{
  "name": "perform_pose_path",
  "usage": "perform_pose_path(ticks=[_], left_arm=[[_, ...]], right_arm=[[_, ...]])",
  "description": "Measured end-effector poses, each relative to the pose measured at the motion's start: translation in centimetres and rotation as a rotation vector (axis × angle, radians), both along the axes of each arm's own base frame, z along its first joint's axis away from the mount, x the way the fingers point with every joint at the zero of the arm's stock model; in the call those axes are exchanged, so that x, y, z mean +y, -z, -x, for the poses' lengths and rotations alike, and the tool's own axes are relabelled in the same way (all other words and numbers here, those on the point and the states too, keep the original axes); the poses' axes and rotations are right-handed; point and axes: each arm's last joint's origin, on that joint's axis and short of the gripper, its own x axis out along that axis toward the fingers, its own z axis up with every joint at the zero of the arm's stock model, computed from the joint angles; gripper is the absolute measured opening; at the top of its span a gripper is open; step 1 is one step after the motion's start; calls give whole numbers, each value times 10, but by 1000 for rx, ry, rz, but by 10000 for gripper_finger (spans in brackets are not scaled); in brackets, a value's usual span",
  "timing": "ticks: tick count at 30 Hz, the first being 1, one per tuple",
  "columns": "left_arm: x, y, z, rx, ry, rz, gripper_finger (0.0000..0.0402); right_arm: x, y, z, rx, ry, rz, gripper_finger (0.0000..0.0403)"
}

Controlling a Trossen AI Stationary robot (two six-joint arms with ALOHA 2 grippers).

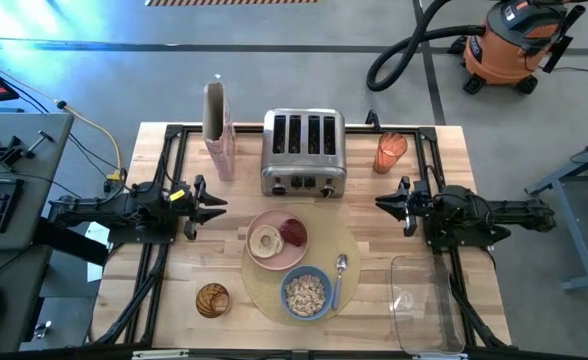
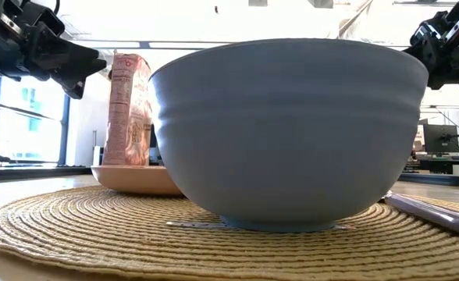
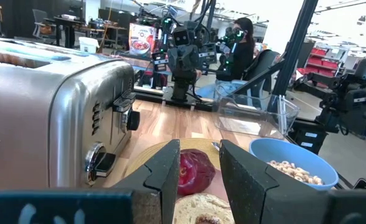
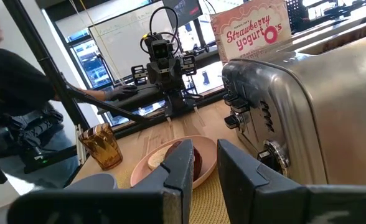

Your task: Arrange a breakfast setting

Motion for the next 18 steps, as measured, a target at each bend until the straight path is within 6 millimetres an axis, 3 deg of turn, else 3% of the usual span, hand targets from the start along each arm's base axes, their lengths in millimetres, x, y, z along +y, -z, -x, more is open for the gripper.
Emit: perform_pose_path(ticks=[18], left_arm=[[-3,0,0,0,34,0,104]], right_arm=[[0,0,0,0,-1,0,60]])
